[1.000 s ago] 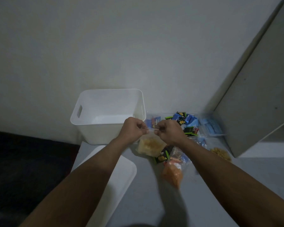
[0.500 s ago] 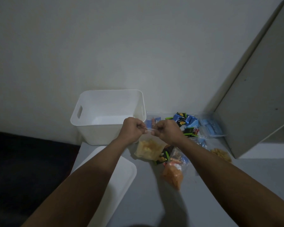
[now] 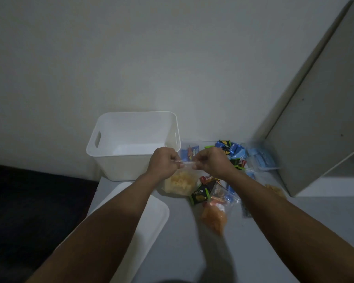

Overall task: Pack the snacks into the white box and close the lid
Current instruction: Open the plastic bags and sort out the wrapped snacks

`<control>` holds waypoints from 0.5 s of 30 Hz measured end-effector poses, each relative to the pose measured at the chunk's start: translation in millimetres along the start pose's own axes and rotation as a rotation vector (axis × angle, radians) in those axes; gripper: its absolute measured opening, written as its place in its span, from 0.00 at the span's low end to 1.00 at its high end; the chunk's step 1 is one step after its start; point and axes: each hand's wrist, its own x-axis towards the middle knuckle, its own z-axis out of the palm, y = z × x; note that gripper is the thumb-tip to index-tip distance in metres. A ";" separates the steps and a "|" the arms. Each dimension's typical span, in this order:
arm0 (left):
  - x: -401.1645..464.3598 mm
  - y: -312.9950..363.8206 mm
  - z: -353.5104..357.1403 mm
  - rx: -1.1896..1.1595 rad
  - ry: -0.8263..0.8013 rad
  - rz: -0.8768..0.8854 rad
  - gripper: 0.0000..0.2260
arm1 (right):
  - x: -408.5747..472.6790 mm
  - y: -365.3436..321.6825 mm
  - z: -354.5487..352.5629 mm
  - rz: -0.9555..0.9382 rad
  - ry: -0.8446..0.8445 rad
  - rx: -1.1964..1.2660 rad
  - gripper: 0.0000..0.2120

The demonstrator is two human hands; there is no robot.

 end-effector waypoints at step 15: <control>-1.3 -18.7 -18.3 -0.103 0.044 -0.073 0.07 | -2.3 6.2 -5.0 0.031 -0.031 -0.022 0.06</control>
